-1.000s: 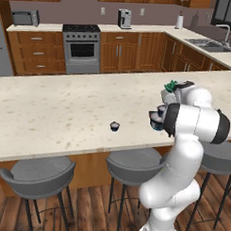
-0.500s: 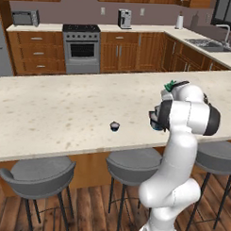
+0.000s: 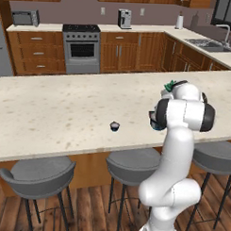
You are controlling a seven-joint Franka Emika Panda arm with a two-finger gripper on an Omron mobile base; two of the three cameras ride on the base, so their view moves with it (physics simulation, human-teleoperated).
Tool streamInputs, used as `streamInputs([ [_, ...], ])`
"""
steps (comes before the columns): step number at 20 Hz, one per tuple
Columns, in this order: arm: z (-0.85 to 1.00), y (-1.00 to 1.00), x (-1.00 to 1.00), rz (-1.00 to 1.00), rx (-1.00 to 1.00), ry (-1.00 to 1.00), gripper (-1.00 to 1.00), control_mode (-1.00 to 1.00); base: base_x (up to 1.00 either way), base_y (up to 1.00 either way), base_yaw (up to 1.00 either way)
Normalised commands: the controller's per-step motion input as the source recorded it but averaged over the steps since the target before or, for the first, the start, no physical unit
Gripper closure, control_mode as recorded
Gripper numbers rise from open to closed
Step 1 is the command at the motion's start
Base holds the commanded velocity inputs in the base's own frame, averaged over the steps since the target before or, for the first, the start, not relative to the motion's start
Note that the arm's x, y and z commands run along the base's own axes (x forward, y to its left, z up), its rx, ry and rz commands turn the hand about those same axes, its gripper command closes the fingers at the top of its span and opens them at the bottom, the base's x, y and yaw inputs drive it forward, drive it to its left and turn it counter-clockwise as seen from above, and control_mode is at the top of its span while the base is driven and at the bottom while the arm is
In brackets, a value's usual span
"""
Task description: Stack the yogurt containers by placing the smaller containers on top of the larger containers.
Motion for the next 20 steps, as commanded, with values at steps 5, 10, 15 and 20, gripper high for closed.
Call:
streamInputs([
  [5, -0.15, -0.04, 0.01, 0.04, 0.00, 0.00, 1.00, -1.00, 0.00, 0.00, 0.00],
  [10, -0.16, 0.00, 0.01, 0.03, 0.00, 0.00, 1.00, -1.00, 0.00, 0.00, 0.00],
  [15, -0.15, 0.00, 0.06, 0.03, 0.00, 0.00, 1.00, -1.00, 0.00, 0.00, 0.00],
  [20, -0.03, 0.00, 0.00, 0.01, 0.00, 0.00, -1.00, -1.00, 0.00, 0.00, 0.00],
])
